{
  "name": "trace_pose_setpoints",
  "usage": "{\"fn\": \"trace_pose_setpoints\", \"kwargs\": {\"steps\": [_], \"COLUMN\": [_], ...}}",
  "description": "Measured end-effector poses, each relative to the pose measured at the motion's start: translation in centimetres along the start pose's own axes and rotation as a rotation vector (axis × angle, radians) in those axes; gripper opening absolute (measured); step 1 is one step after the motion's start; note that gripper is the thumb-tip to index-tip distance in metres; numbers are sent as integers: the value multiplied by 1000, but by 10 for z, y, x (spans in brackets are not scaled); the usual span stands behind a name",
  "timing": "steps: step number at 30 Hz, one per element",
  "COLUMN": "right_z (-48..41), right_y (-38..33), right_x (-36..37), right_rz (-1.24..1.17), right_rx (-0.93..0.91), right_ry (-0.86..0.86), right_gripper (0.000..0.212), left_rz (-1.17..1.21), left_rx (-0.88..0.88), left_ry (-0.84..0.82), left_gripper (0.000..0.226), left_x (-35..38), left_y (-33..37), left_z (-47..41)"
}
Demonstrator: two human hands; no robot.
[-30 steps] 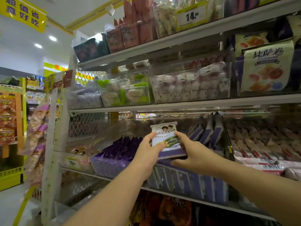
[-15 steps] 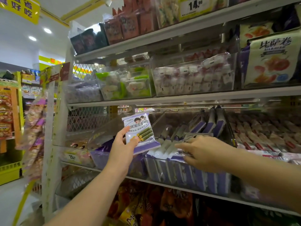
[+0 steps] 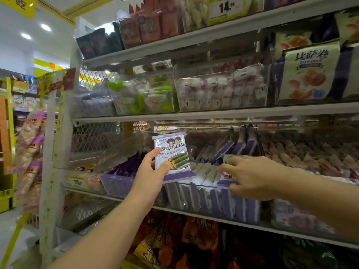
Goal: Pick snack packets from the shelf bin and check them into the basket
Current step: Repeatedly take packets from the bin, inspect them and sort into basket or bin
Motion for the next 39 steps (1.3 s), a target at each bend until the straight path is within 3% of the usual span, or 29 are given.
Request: {"fn": "trace_pose_setpoints", "kwargs": {"steps": [7,10,14,18,20,22,25,29,33,39], "right_z": [7,12,12,-7,-16,-24,-23,-14,-4,0], "right_y": [-5,-21,-51,-81,-107,-145,-202,-264,-299,-317], "right_x": [-4,-32,-60,-20,16,56,116,179,222,241], "right_rz": [38,-14,-560,-1258,-1618,-1962,-2246,-2330,-2260,-2174], "right_rx": [-16,-70,-110,12,52,67,120,189,142,80], "right_ry": [49,235,508,542,463,287,54,-186,-315,-430], "right_gripper": [74,79,67,74,67,45,35,32,25,24], "left_rz": [-26,-51,-32,17,27,23,-60,-214,-176,29], "left_rx": [9,40,89,73,30,-33,-123,-259,-380,-529], "left_ry": [19,18,18,-1,-28,-72,-142,-138,10,207], "left_gripper": [42,43,50,75,88,94,87,55,20,25], "left_x": [-5,-5,-14,-38,-54,-69,-91,-126,-149,-154], "left_y": [1,5,9,-12,-32,-60,-103,-153,-182,-208], "left_z": [0,5,20,52,74,99,139,177,195,201]}}
Point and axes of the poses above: each hand's wrist, its own z-axis away from the middle knuckle, its own x-axis out of the palm, y = z × x, the point moved 10 cm from there along -z, towards the middle knuckle, and after that the axes turned 10 degrees about -z, right-handed, at the moved point
